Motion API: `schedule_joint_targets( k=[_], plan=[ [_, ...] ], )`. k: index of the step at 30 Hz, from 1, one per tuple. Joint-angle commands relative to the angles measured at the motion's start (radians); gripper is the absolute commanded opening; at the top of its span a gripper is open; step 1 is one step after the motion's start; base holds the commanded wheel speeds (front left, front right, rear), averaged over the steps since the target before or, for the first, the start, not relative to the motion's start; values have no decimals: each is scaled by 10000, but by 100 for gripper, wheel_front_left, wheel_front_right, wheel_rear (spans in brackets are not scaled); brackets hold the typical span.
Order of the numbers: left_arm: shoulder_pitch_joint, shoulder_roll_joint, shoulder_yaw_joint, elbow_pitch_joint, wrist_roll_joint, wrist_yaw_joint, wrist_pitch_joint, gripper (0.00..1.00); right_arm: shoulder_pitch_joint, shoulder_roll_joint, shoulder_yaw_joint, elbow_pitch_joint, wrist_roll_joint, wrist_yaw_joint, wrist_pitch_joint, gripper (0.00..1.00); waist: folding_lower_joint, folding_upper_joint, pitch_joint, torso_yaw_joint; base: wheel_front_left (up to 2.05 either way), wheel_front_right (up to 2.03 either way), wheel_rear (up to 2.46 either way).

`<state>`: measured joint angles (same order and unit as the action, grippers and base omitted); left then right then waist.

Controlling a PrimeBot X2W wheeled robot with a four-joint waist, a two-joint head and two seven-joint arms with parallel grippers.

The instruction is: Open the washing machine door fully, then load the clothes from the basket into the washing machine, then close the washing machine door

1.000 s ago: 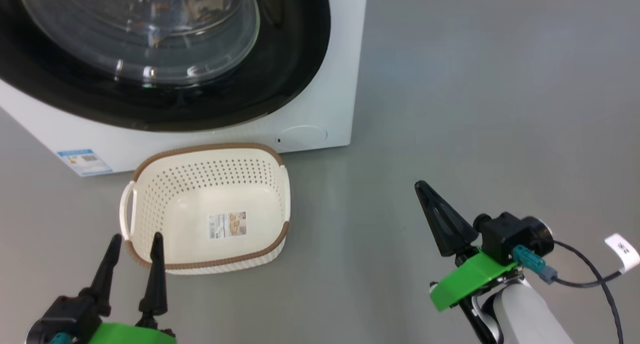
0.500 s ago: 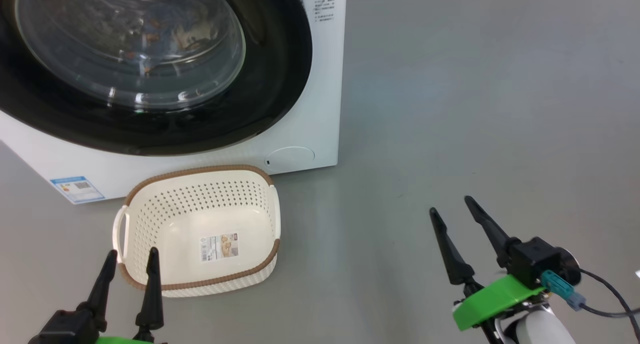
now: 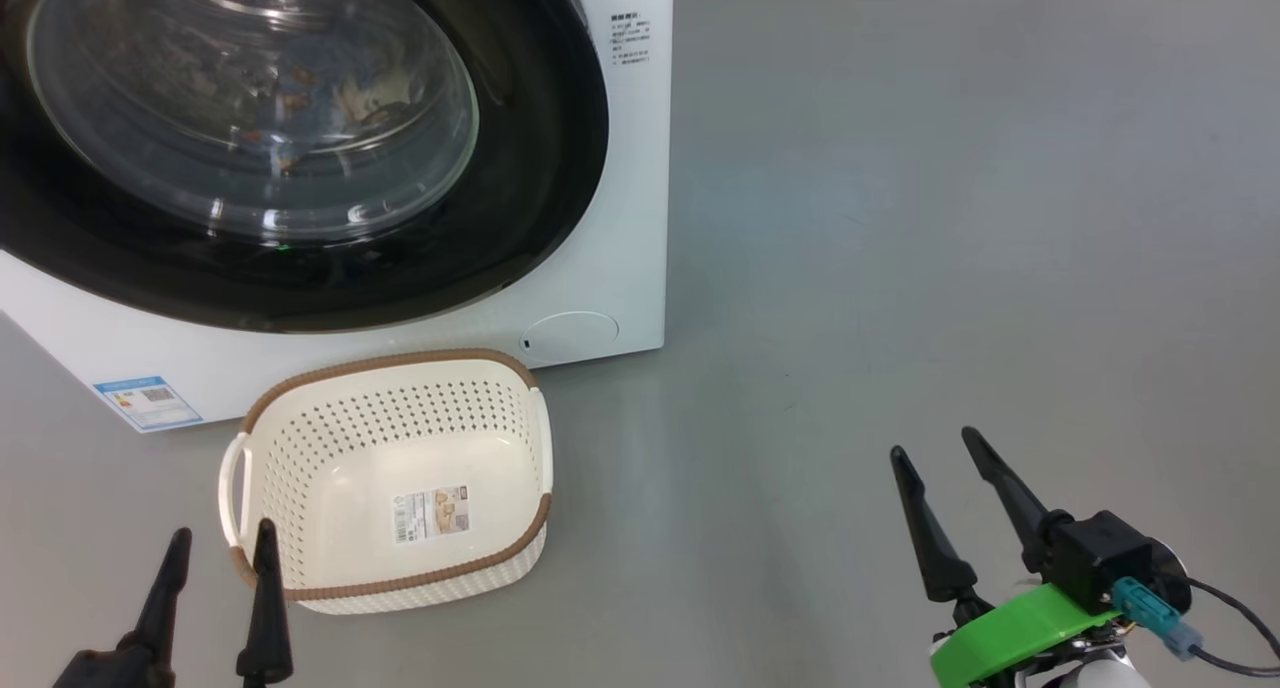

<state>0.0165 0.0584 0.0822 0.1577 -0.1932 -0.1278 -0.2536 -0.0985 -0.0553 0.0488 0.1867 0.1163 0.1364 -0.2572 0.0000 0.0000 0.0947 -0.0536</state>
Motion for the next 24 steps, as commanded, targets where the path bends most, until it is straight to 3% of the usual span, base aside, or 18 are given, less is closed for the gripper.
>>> schedule_joint_targets(
  k=[1,24],
  plan=[
    [-30,74,398,-296,164,-29,-82,100,6,50,134,-305,68,-57,-45,100,0,0,-9,9,0,0,0],
    [266,-75,497,-303,246,-29,-82,100,467,50,-120,-439,301,-57,-45,100,0,0,-227,104,0,0,0]
  ],
)
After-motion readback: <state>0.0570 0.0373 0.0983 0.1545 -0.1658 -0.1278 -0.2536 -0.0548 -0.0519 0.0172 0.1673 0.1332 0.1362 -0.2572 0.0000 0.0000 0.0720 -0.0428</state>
